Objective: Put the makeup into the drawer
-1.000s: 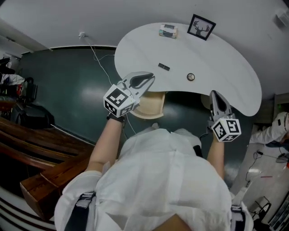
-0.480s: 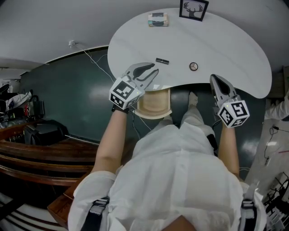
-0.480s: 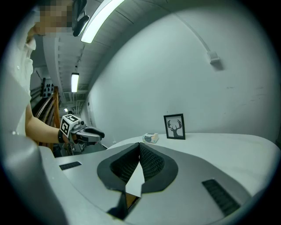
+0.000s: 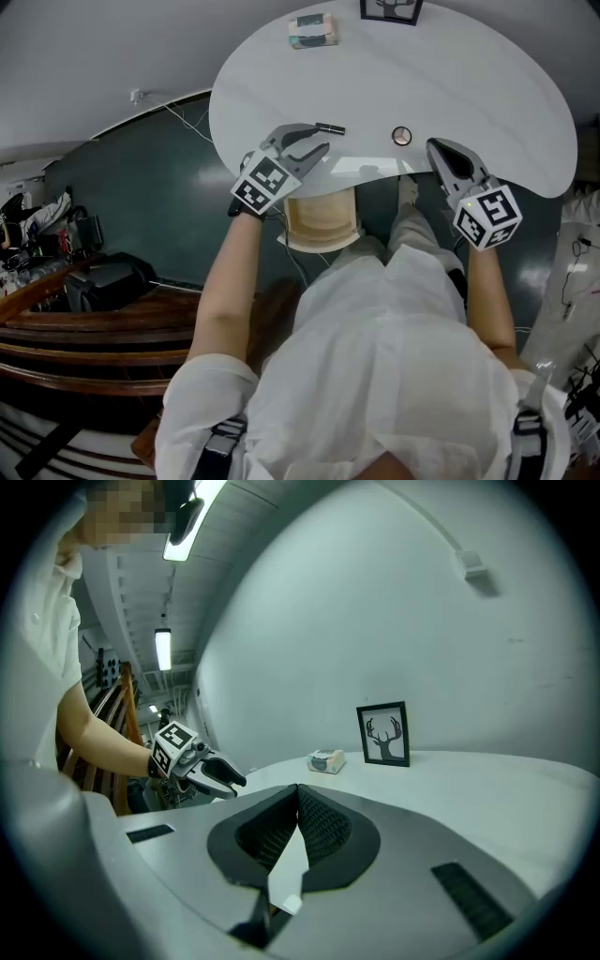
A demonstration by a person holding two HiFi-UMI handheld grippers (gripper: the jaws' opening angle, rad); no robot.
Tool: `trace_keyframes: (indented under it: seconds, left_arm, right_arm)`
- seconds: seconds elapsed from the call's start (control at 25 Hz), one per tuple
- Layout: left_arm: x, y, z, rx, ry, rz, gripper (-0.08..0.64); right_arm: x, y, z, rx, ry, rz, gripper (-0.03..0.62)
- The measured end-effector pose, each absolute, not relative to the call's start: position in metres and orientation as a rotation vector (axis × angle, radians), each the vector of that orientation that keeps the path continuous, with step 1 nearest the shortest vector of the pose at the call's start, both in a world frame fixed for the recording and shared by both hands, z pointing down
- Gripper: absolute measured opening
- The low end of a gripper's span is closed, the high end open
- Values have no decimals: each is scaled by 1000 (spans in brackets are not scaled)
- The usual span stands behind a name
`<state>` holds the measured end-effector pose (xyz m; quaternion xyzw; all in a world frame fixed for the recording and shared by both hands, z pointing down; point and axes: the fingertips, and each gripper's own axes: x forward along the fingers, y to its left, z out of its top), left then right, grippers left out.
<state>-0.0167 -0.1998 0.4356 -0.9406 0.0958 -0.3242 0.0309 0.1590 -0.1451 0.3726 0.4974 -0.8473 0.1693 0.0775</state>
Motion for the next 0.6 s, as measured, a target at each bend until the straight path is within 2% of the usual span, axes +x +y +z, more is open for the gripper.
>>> trace_keyframes:
  seconds: [0.6]
  left_arm:
    - [-1, -233, 528, -2550, -94, -1449, 137]
  right_arm:
    - [171, -175, 400, 1441, -2515, 598, 9]
